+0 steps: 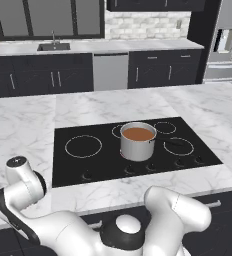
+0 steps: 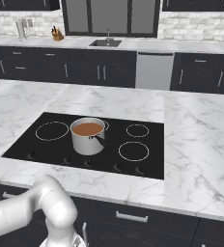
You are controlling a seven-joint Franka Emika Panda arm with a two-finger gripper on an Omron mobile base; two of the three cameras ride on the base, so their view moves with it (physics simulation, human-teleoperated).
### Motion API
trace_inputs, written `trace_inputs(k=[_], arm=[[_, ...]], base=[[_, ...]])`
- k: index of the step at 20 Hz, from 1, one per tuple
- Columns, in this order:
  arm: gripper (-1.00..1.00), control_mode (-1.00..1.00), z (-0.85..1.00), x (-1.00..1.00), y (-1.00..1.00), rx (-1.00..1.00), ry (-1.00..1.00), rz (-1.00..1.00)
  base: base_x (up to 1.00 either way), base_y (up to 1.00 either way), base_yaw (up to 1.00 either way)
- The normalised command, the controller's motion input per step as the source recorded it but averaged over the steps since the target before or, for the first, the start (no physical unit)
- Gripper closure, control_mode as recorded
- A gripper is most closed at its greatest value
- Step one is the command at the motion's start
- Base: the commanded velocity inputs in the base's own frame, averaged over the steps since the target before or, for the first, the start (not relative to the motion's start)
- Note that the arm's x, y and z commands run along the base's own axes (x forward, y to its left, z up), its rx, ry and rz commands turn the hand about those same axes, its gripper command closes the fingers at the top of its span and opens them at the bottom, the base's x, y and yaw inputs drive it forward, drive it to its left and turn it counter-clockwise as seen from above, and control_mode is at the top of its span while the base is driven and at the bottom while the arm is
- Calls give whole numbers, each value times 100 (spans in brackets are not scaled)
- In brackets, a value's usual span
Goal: Pick up the sugar cube(s) and place them in the saucepan with hot chocolate.
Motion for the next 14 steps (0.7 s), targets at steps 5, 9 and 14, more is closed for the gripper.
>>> trace_inputs(k=[5, 9, 14], arm=[[-100, -100, -7, 0, 0, 0, 0, 0], [-100, -100, -31, 9, 0, -1, 0, 0], [-100, -100, -25, 25, 0, -2, 0, 0]], base=[[0, 0, 0], [0, 0, 0], [0, 0, 0]])
